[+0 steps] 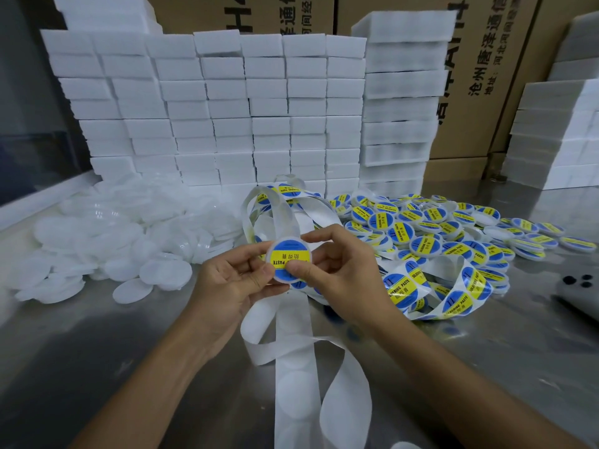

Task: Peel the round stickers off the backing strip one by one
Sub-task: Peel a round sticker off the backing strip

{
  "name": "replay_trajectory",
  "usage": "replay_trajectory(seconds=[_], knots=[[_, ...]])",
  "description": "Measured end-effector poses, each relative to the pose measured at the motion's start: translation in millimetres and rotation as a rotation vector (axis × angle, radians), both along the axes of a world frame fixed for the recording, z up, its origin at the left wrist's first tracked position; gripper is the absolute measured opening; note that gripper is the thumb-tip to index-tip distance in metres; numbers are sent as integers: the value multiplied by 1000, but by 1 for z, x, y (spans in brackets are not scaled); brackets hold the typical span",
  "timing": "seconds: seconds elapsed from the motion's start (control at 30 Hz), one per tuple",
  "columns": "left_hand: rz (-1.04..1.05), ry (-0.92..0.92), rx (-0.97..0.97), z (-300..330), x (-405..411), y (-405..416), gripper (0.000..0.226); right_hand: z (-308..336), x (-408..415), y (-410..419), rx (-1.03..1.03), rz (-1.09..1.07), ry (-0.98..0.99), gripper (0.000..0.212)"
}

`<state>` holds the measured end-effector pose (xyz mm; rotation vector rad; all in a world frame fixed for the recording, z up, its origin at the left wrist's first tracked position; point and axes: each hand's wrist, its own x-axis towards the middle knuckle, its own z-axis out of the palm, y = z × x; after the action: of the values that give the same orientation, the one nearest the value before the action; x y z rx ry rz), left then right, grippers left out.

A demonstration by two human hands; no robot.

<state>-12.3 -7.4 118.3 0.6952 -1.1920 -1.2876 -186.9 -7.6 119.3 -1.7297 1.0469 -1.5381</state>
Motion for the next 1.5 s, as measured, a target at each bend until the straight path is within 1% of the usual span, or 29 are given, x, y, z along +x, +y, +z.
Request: replay_trajectory(seconds=[0.07,0.17,0.23,0.33,0.37,0.47,0.6,0.67,0.77,0.87,0.93,1.0,1.07,1.13,1.17,1.23,1.3,1.37,1.43,1.5], knots=[[-14,-9,9,-1,-1,0,29,0,-1,0,-8,-24,-8,17],[-48,-55,35,-2,-1,0,33,-2,-1,-2,-14,-75,-32,25],[-56,-66,47,-3,-1,-1,36,-2,-1,-2,-7,-66,-47,25],[-25,-13,68,-2,0,-3,33,-1,-2,0,-12,8,-22,7],[-8,10,78,-2,0,-4,32,0,-2,0,-4,39,-8,9],[34,40,110,-3,1,-5,22,1,1,2,29,84,21,32],[53,47,132,-3,1,-4,20,1,3,3,15,73,66,50],[51,62,144,-2,1,-4,19,-1,1,2,-39,21,138,57],[54,51,149,-3,2,-5,21,-5,0,1,-201,-69,276,61],[50,30,136,-4,2,-5,24,-9,1,1,-399,-156,418,56],[40,26,127,-5,2,-5,32,-10,2,0,-446,-179,464,50],[38,20,110,-4,2,-5,35,-11,2,0,-437,-187,456,44],[84,-24,65,-5,-1,-4,33,-11,0,-2,-405,-183,442,41],[213,-109,-28,-7,-3,-3,16,-10,-6,-4,-376,-184,426,38],[315,-183,-99,-9,-4,-4,14,-9,-12,-8,-355,-196,419,37],[496,-414,-239,-14,-2,-7,22,-4,-27,-20,-295,-271,420,34],[559,-603,-323,-18,-2,-9,22,1,-47,-40,-212,-400,426,30],[542,-670,-292,-23,-3,-10,27,5,-67,-65,-131,-513,431,27],[510,-680,-210,-25,-4,-12,31,8,-86,-90,-45,-575,435,27],[483,-687,-143,-25,-3,-14,29,10,-102,-114,34,-620,466,31]])
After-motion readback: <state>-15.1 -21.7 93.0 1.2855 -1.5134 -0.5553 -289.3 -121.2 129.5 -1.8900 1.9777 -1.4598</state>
